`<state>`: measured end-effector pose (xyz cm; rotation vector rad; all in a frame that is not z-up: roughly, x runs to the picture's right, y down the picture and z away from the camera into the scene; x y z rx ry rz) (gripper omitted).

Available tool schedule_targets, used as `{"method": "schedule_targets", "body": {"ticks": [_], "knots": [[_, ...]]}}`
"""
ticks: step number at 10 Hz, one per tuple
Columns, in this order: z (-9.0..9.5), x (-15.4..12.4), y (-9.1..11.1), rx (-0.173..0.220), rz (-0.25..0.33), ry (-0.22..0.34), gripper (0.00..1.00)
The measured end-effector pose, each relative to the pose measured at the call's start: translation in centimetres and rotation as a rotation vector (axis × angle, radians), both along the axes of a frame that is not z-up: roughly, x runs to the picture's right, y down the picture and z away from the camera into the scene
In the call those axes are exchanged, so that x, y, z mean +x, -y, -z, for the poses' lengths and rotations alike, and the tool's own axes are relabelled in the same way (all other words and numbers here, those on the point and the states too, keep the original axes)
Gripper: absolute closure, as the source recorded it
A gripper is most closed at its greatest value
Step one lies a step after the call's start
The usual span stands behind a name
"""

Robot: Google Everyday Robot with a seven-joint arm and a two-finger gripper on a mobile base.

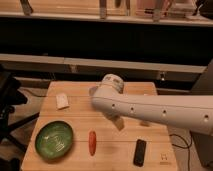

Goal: Drag the ceramic bowl in a circle

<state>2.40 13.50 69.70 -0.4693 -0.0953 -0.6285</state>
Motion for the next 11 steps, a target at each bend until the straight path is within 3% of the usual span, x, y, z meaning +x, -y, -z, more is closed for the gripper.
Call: {"method": "schedule_targets", "body": {"ticks": [11], "knots": [[-0.4, -4.1, -2.5, -0.032, 0.131, 0.163, 0.2]]}}
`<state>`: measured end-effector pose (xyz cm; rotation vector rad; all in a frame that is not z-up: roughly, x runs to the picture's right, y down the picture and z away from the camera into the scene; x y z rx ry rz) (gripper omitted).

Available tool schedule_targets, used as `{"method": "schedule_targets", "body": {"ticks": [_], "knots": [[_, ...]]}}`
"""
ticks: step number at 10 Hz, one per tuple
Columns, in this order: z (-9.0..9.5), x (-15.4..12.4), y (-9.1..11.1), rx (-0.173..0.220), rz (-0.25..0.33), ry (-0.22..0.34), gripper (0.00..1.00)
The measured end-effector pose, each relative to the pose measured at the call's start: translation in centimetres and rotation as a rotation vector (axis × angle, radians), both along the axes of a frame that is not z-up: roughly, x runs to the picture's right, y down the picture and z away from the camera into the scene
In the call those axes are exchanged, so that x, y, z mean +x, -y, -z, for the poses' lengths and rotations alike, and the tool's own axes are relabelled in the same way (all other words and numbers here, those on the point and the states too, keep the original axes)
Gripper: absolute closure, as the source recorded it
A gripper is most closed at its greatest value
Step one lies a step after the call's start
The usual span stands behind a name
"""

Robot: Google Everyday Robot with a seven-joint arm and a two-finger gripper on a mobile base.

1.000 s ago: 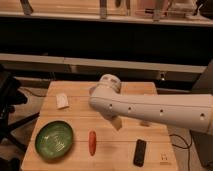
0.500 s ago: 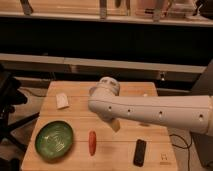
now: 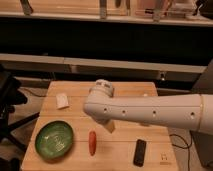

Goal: Drag the ceramic bowl in a circle

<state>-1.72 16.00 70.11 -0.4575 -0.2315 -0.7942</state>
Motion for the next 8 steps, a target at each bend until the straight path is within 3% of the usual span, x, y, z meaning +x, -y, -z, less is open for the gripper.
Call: {"method": "schedule_targets", "body": {"ticks": [8], "knots": [[0.0, -4.5, -2.6, -0.032, 0.125, 0.128, 0.2]]}}
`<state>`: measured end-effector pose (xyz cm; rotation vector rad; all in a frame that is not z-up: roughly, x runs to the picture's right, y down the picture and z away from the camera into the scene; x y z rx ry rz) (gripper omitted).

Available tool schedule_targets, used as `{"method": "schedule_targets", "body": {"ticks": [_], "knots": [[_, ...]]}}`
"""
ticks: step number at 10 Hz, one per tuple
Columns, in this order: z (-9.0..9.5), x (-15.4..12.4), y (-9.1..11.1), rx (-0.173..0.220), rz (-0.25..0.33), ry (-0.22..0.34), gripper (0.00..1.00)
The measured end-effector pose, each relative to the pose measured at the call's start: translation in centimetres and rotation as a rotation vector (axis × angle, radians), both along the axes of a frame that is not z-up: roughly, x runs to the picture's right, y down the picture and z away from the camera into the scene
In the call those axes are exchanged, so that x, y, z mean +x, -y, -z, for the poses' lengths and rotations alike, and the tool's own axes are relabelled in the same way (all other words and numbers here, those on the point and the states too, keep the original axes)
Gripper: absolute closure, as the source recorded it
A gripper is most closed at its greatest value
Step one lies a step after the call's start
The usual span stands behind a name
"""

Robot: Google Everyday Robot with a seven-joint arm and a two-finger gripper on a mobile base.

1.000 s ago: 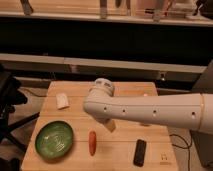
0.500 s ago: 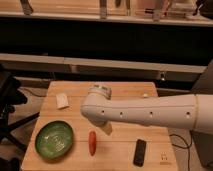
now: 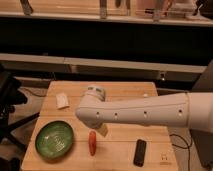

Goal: Drag the ceramic bowl in a circle

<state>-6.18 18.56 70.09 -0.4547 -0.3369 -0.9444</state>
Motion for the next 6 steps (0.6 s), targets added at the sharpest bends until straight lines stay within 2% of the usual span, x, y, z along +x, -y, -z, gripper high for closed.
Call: {"method": "schedule_targets", "body": {"ticks": [2, 6], "knots": [[0.3, -2.0, -0.8, -0.011, 0.035, 0.036, 0.2], [0.1, -4.2, -2.0, -0.024, 0.089, 0.098, 0.2]]}}
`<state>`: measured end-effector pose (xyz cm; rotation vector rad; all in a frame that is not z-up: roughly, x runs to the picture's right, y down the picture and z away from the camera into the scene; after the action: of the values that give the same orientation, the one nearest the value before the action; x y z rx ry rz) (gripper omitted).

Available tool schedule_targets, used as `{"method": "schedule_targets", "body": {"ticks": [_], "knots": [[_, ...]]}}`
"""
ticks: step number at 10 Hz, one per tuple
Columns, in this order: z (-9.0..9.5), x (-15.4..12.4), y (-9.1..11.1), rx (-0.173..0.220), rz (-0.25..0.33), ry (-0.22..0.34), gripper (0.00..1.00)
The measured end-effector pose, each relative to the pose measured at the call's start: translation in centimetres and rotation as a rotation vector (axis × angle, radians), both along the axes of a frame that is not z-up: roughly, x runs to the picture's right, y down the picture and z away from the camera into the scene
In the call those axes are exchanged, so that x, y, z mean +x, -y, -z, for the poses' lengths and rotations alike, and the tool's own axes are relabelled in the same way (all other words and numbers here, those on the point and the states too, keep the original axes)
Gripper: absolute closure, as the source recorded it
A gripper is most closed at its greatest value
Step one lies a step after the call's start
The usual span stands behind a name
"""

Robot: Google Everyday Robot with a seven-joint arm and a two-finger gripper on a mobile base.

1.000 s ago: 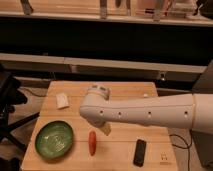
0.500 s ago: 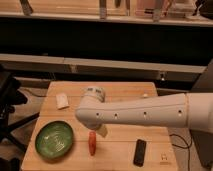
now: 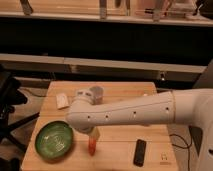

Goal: Drag the ceramic bowl in a circle

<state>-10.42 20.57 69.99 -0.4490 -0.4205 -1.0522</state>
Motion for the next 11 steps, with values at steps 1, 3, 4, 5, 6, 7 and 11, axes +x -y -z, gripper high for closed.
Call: {"method": "schedule_targets", "body": {"ticks": [1, 3, 4, 5, 6, 7, 11], "knots": [[-0.1, -0.3, -0.1, -0.004, 0.009, 0.011, 0.2], [-0.5, -2.7, -0.6, -0.013, 0.039, 0.046, 0.2], [-0.6, -3.4, -0.7, -0.014, 0.055, 0.053, 0.2], [-0.8, -3.6, -0.8, -0.016, 0.07, 0.063, 0.2], [-1.3, -3.7, -1.0, -0.02, 0.084, 0.072, 0.2], [-1.6, -3.9, -1.2, -0.023, 0.096, 0.081, 0.2], [-2.6, -4.3, -1.9, -0.056, 0.132, 0.115, 0.2]]}}
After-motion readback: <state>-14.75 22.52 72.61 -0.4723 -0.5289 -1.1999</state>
